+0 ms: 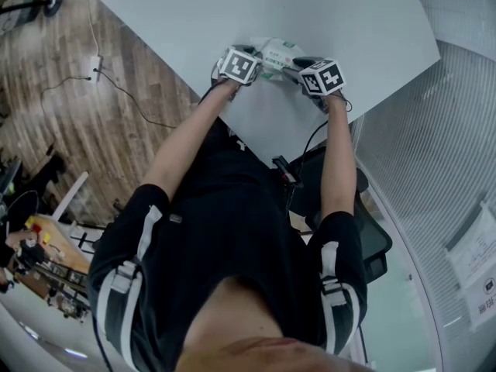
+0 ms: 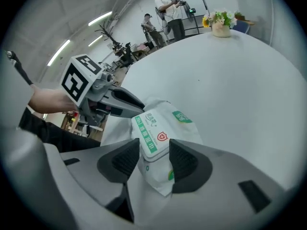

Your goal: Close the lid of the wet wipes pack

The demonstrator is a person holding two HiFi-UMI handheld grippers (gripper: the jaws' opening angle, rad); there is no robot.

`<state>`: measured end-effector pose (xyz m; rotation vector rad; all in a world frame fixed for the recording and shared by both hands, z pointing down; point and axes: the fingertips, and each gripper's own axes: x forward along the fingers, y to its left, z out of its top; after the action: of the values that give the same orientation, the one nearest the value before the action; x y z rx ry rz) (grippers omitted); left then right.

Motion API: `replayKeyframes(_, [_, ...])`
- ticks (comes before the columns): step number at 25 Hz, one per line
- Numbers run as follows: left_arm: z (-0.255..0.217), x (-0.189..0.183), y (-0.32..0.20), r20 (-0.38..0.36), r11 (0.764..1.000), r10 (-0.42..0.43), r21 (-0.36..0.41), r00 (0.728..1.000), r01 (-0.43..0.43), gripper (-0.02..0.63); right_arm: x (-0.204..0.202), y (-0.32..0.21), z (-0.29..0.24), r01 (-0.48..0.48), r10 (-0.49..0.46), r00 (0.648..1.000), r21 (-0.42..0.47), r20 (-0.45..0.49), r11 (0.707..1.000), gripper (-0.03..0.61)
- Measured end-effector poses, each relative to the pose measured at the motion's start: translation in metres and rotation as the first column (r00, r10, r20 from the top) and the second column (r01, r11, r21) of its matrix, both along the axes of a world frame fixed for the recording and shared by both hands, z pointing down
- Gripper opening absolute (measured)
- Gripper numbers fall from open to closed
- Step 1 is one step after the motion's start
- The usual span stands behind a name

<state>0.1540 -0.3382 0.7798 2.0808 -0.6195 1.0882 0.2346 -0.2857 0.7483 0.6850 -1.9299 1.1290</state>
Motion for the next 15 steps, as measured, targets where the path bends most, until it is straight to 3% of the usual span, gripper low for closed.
replayKeyframes(6, [-0.001, 0.004, 0.003, -0.011, 1.0, -0.009, -0.005, 1.0, 0.009, 0.101, -0.007, 0.001, 0.013, -0.116, 0.128, 0.97, 0.07, -0.209, 0.991, 0.253])
replayKeyframes(15, [-0.002, 0.005, 0.004, -0.014, 1.0, -0.019, 0.01, 1.0, 0.019, 0.1, -0.009, 0.0, 0.02, -0.088, 0.124, 0.915, 0.11, -0.384, 0.99, 0.261])
